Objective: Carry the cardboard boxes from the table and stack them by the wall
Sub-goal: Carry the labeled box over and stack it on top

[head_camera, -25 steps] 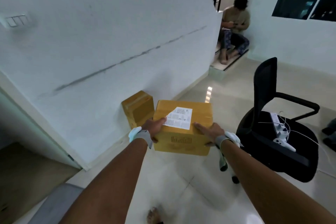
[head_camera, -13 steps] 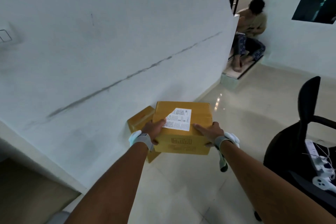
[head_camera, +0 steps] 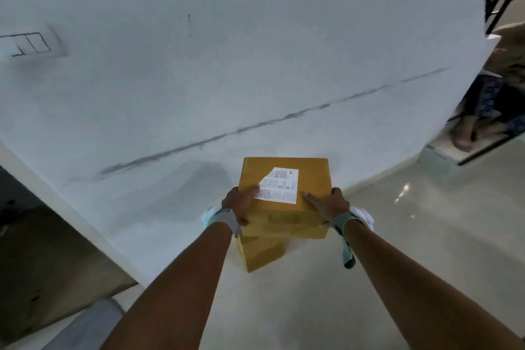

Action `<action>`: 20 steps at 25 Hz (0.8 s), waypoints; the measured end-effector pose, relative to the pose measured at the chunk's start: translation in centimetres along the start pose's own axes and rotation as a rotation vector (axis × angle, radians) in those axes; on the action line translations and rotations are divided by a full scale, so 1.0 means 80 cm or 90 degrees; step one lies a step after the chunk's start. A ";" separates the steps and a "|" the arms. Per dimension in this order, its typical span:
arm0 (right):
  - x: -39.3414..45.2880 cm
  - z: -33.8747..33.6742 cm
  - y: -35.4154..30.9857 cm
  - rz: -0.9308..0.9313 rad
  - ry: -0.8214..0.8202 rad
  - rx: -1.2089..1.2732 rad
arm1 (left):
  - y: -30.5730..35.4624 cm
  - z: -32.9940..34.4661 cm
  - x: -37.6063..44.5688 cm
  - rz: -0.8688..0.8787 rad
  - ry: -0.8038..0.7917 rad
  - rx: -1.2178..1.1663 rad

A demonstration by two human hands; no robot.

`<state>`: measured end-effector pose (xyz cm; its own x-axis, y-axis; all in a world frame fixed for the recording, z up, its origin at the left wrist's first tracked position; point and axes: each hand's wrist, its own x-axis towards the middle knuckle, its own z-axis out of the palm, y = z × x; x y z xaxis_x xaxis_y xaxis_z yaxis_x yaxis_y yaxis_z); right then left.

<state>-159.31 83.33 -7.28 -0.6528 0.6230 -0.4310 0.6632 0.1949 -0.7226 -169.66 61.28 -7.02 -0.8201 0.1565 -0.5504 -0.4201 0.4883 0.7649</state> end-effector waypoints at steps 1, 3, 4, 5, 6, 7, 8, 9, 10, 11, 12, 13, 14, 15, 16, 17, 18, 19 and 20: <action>0.024 -0.004 -0.013 -0.028 -0.018 -0.019 | 0.010 0.005 0.011 -0.010 0.021 -0.030; 0.068 -0.006 -0.045 -0.076 -0.060 -0.060 | 0.029 0.007 0.028 -0.038 0.071 -0.100; 0.078 -0.005 -0.057 -0.096 -0.072 -0.073 | 0.033 0.006 0.032 -0.046 0.088 -0.118; 0.093 -0.004 -0.066 -0.118 -0.086 -0.087 | 0.037 0.006 0.036 -0.052 0.106 -0.132; 0.111 0.000 -0.077 -0.133 -0.100 -0.113 | 0.041 0.007 0.046 -0.061 0.127 -0.144; 0.125 0.005 -0.084 -0.148 -0.110 -0.129 | 0.041 0.006 0.054 -0.062 0.142 -0.145; 0.137 0.012 -0.089 -0.156 -0.117 -0.140 | 0.042 0.003 0.059 -0.065 0.153 -0.138; 0.150 0.020 -0.096 -0.166 -0.123 -0.147 | 0.041 -0.001 0.070 -0.071 0.164 -0.136; 0.161 0.029 -0.105 -0.172 -0.131 -0.152 | 0.040 -0.004 0.081 -0.076 0.174 -0.133; 0.173 0.039 -0.112 -0.177 -0.137 -0.158 | 0.039 -0.008 0.094 -0.081 0.185 -0.130; 0.186 0.052 -0.121 -0.177 -0.143 -0.164 | 0.039 -0.013 0.110 -0.089 0.194 -0.125; 0.195 0.063 -0.126 -0.174 -0.145 -0.170 | 0.037 -0.016 0.122 -0.091 0.200 -0.118; 0.202 0.072 -0.131 -0.166 -0.144 -0.175 | 0.035 -0.019 0.133 -0.092 0.205 -0.109; 0.217 0.089 -0.137 -0.157 -0.140 -0.181 | 0.032 -0.025 0.153 -0.096 0.208 -0.099; 0.226 0.101 -0.143 -0.151 -0.138 -0.189 | 0.029 -0.029 0.170 -0.099 0.208 -0.090; 0.234 0.110 -0.146 -0.144 -0.139 -0.201 | 0.024 -0.031 0.185 -0.103 0.205 -0.087; 0.247 0.126 -0.151 -0.137 -0.143 -0.218 | 0.019 -0.035 0.204 -0.112 0.198 -0.089; 0.254 0.135 -0.156 -0.135 -0.145 -0.236 | 0.014 -0.037 0.217 -0.118 0.197 -0.092; 0.263 0.145 -0.161 -0.130 -0.148 -0.252 | 0.009 -0.040 0.234 -0.126 0.195 -0.096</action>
<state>-185.81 85.15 -13.30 -0.8181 0.3653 -0.4442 0.5722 0.5951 -0.5643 -186.54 61.82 -15.74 -0.7861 -0.2017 -0.5842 -0.6151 0.3486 0.7072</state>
